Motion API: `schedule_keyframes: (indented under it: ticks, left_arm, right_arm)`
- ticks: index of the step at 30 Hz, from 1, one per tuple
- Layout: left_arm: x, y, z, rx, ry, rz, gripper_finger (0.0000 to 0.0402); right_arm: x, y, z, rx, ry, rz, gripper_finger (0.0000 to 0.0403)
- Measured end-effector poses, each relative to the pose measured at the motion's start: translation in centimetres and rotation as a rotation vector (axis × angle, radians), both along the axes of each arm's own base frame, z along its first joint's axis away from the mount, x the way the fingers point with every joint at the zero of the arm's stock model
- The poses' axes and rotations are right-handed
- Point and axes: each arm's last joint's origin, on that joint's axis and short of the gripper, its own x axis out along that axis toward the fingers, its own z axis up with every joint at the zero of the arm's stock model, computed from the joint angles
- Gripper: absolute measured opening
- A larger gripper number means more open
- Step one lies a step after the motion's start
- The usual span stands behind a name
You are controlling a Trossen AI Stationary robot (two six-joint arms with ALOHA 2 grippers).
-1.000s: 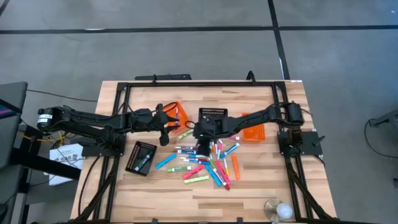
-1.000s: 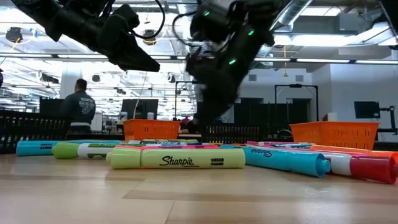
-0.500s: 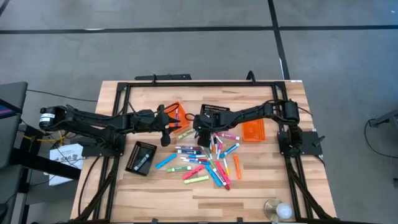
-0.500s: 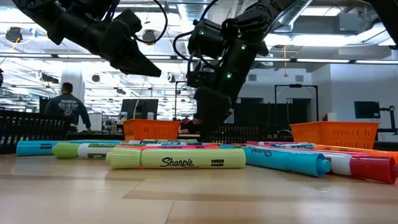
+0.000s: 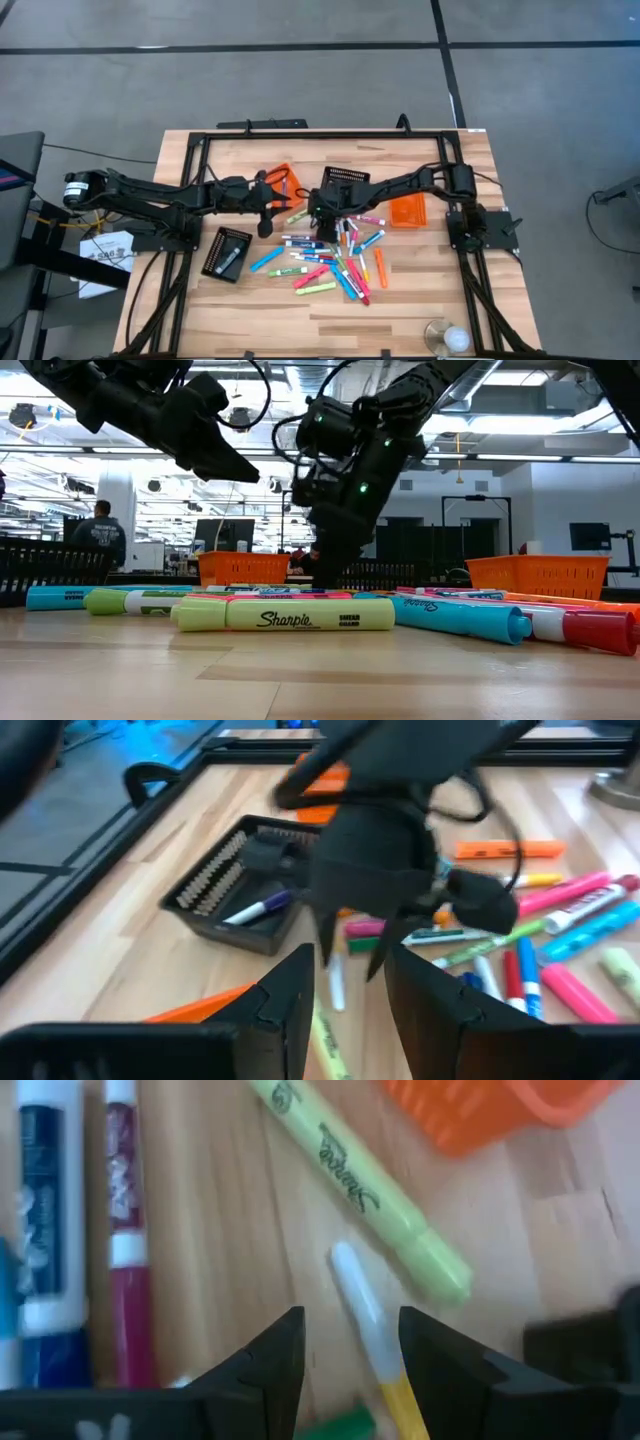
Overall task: Pick & Place Markers
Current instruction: Put the yellow highlighter into the right black bin
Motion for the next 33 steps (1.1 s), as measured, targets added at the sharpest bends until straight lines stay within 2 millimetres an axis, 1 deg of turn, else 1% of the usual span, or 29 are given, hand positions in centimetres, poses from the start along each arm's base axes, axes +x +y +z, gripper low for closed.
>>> schedule_keyframes:
  ticks: [2,3,6,9,12,16,18,19,21,24,27,30,33]
  left_arm:
    - [0.0,0.0,-0.1,-0.029,0.0,-0.007,0.0121]
    - [0.1,-0.1,-0.1,-0.044,0.002,-0.009,0.0121]
    - [0.2,-0.1,-0.4,-0.064,0.009,-0.028,0.0121]
    - [0.2,-0.2,-1.0,-0.075,0.039,-0.047,0.0121]
    - [0.0,-0.3,-2.1,-0.089,0.078,-0.045,0.0121]
    - [-0.6,-0.4,-3.9,-0.107,0.144,-0.038,0.0121]
    - [-0.8,-0.4,-4.3,-0.113,0.156,-0.033,0.0121]
    - [-0.9,-0.4,-4.5,-0.121,0.16,-0.029,0.0121]
    - [-0.8,-0.4,-4.5,-0.13,0.159,-0.025,0.0121]
    - [-0.8,-0.4,-4.4,-0.131,0.151,-0.025,0.0121]
    - [-0.8,-0.4,-4.4,-0.131,0.15,-0.025,0.0121]
    - [-0.8,-0.4,-4.4,-0.138,0.15,-0.022,0.0121]
    - [-0.8,-0.5,-4.4,-0.146,0.15,-0.021,0.0121]
  right_arm:
    - [-0.2,-0.3,-0.7,-0.002,0.033,-0.008,0.015]
    - [0.0,-0.4,-0.8,-0.002,0.023,-0.01,0.0148]
    - [0.0,-0.6,-1.2,0.004,0.028,-0.012,0.0141]
    - [0.0,-0.6,-1.3,0.005,0.032,-0.012,0.0126]
    - [0.1,-0.2,-1.3,0.013,0.033,-0.001,0.0096]
    - [0.1,0.4,-1.0,0.03,0.018,-0.006,0.0043]
    - [0.2,0.6,-0.3,0.041,0.023,-0.018,0.002]
    - [0.4,0.7,0.2,0.047,0.021,-0.024,0.0016]
    - [0.7,1.0,1.9,0.049,-0.007,-0.02,0.0017]
    - [1.1,1.3,4.8,0.043,-0.059,-0.015,0.0037]
    - [0.6,1.1,6.8,0.002,-0.027,-0.037,0.0044]
    - [-0.5,0.3,8.4,-0.079,0.011,-0.093,0.0028]
    - [-1.5,-1.0,8.6,-0.112,0.079,-0.162,0.0014]
